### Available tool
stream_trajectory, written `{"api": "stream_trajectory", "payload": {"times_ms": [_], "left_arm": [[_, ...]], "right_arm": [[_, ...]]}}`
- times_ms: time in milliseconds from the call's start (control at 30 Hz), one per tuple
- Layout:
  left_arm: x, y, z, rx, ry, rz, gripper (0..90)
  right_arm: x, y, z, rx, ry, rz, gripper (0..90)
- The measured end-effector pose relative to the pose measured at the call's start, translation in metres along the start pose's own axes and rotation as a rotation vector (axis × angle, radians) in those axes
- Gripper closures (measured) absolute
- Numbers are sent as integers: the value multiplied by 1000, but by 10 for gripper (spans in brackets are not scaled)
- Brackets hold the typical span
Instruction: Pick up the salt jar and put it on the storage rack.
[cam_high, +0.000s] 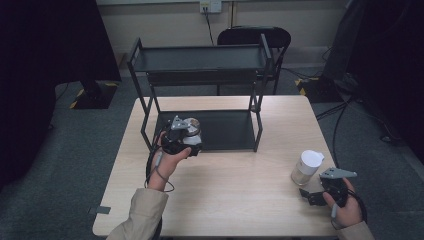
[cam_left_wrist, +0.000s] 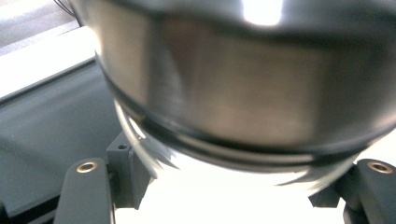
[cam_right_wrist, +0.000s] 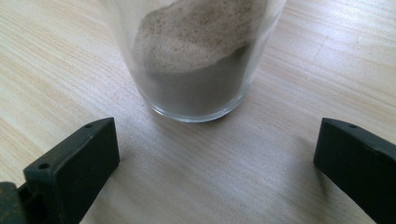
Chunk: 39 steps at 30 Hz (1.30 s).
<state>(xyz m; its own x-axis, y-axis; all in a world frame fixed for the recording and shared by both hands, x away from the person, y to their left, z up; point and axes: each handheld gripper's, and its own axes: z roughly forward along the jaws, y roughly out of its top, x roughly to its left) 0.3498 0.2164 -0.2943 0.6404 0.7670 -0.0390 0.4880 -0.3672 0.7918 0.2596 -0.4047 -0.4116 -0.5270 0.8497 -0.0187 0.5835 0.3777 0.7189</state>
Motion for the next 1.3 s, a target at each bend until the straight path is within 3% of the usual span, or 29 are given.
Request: {"api": "stream_trajectory", "payload": {"times_ms": [133,200,400,1067,1300], "left_arm": [[0,6,-2,-1,1,6,308],[5,8,-5,-19,-23,-16,309],[9,16,-9,-27,-18,-15,309],[6,54,-25,-21,2,33,309],[7,65,-31,-38,-22,43,309]], "right_arm": [[0,0,0,0,0,0,0],[0,0,0,0,0,0,0],[0,0,0,0,0,0,0],[0,0,0,0,0,0,0],[0,0,0,0,0,0,0]]}}
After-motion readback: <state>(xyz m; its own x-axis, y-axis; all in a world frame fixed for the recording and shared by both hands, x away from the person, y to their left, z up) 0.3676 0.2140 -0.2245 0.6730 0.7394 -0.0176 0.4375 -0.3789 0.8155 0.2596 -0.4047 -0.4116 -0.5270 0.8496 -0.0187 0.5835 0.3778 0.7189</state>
